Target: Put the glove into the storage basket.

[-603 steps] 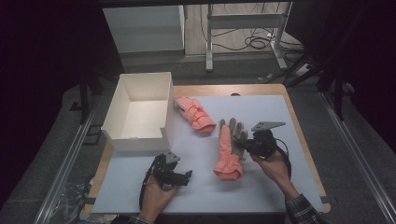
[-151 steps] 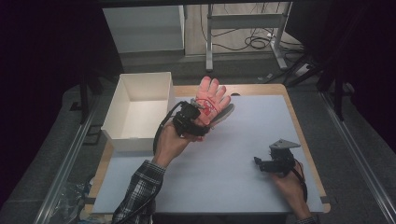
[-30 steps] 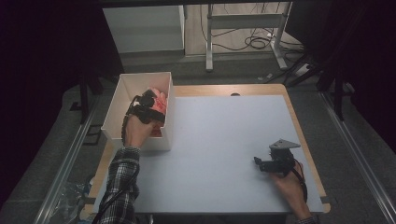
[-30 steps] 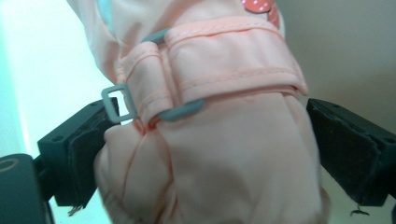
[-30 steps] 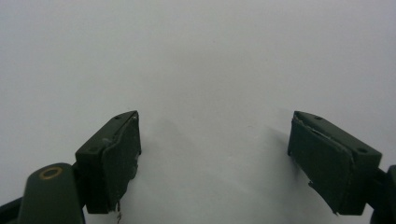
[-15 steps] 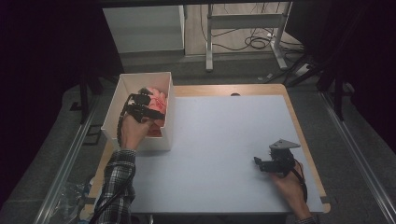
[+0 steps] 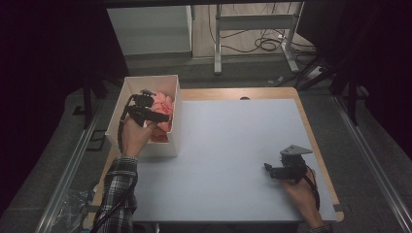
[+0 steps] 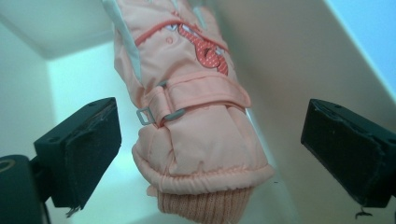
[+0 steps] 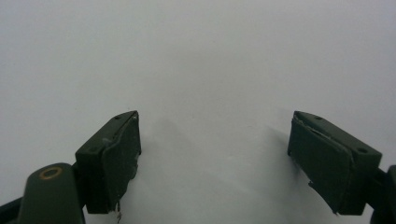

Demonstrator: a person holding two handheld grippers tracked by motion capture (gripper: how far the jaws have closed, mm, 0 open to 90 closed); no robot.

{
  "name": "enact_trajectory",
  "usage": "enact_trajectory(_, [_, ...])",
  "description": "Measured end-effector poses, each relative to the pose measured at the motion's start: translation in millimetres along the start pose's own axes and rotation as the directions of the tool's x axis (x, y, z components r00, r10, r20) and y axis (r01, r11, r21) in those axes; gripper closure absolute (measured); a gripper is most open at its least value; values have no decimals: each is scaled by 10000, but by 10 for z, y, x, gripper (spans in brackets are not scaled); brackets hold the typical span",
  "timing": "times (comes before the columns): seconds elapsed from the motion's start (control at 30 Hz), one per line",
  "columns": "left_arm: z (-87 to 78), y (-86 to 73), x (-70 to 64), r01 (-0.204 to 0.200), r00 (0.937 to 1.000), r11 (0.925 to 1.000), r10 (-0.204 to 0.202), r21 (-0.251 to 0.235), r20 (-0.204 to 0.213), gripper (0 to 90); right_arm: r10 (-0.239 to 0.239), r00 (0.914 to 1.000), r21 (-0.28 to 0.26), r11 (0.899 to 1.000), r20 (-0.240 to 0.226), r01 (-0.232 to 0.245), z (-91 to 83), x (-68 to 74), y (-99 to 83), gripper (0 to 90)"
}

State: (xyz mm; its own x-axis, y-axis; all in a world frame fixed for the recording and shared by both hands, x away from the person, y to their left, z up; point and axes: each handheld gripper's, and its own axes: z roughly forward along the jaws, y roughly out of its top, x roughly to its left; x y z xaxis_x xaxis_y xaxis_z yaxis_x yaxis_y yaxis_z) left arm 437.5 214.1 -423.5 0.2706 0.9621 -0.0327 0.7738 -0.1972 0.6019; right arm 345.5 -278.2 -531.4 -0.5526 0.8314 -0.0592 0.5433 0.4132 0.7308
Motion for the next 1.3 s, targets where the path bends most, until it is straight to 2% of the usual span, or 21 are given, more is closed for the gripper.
enact_trajectory(0.2, [-104,-23,-2,-203,9998,9986,206,-491,52,52,-1,10000,0,10000,1,1,0,0,0,175])
enact_trajectory(0.37, [-176,-45,-20,-429,9991,9965,431,-713,3,42,1,10000,1,10000,-3,-1,0,0,0,175])
enact_trajectory(0.43, [-232,-61,-25,-456,9987,9946,474,-934,173,41,-1,10000,-1,10000,1,1,0,0,0,175])
enact_trajectory(0.6, [-313,-83,-50,-566,9979,9910,600,-1212,242,39,-6,10000,0,10000,2,6,0,0,0,175])
enact_trajectory(0.93, [-470,-126,-120,-867,9941,9826,960,-1642,495,31,-5,10000,0,10000,6,5,0,0,0,175])
enact_trajectory(1.3, [-584,-197,-224,-1146,9871,9726,1344,-2024,868,25,-7,10000,1,10000,7,7,-1,1,0,175])
